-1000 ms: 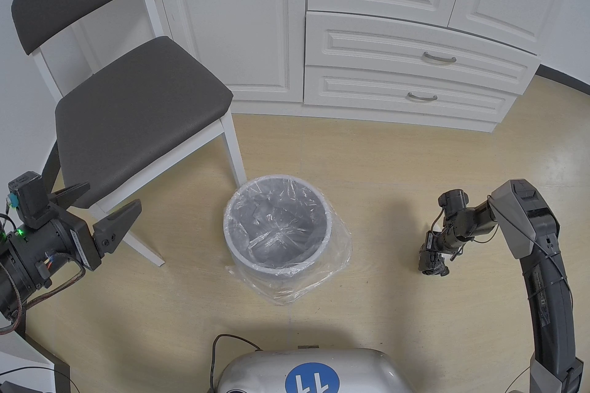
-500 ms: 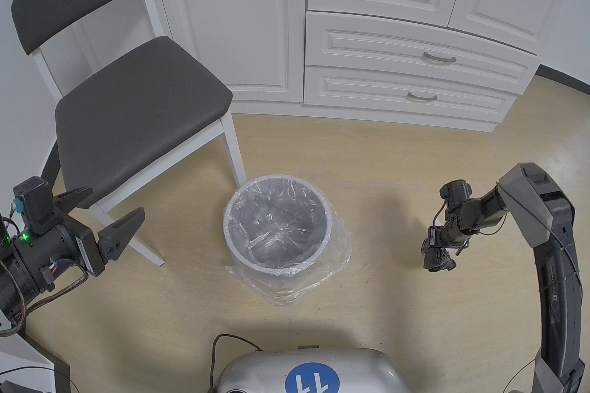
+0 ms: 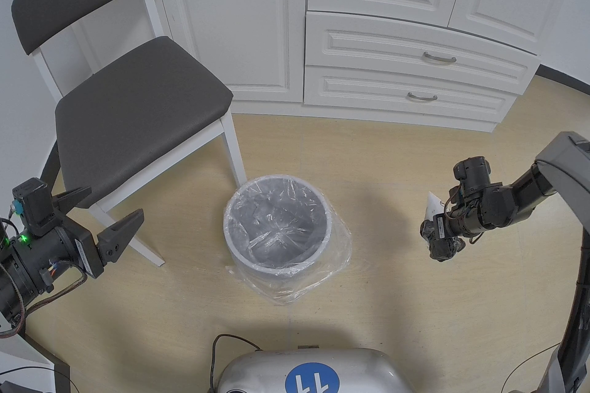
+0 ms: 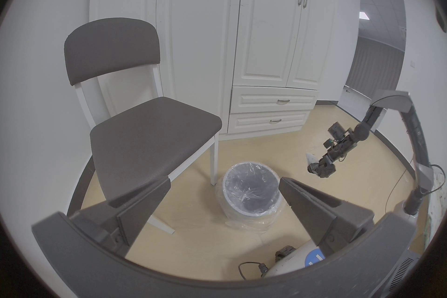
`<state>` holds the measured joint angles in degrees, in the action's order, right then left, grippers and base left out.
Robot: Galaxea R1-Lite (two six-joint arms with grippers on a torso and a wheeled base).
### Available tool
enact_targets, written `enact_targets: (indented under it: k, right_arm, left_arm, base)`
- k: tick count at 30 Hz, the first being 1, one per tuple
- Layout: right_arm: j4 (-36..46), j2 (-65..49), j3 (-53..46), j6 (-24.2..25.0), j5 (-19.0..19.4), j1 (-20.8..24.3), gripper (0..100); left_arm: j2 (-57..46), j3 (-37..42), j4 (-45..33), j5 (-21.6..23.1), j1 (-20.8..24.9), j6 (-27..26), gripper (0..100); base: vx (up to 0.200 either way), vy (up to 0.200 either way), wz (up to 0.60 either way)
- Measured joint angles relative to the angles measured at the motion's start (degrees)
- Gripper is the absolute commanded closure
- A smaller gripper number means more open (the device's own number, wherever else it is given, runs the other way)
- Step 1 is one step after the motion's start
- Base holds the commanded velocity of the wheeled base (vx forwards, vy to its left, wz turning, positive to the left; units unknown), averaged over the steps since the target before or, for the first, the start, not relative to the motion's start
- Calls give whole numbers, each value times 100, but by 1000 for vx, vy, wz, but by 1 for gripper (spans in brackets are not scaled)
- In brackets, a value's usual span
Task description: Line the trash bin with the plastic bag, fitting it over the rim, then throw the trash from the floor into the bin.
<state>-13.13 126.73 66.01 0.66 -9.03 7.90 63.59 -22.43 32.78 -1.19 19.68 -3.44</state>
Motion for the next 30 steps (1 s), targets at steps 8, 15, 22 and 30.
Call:
enact_targets:
  k: [8,15,22,30]
  right_arm:
    - [-567,-1417,-1219,-714,-2,266,100]
    - [-736,-2561,-1971,-1042,-177,596,100]
    - [-1018,-3482,-2489,-1117,-653,1142,100]
    - [-1921,-4220,-3005,-1075,-1053,1814,100]
  left_arm:
    - [-63,5,-2,0,-2,-26,0]
    - [-113,6,-2,0,0,-59,0]
    - [-179,6,-5,-2,0,-79,0]
    - [-232,-22,-2,-2,-2,-80,0]
  base:
    - [0,0,0]
    - [0,0,0]
    - [0,0,0]
    - [0,0,0]
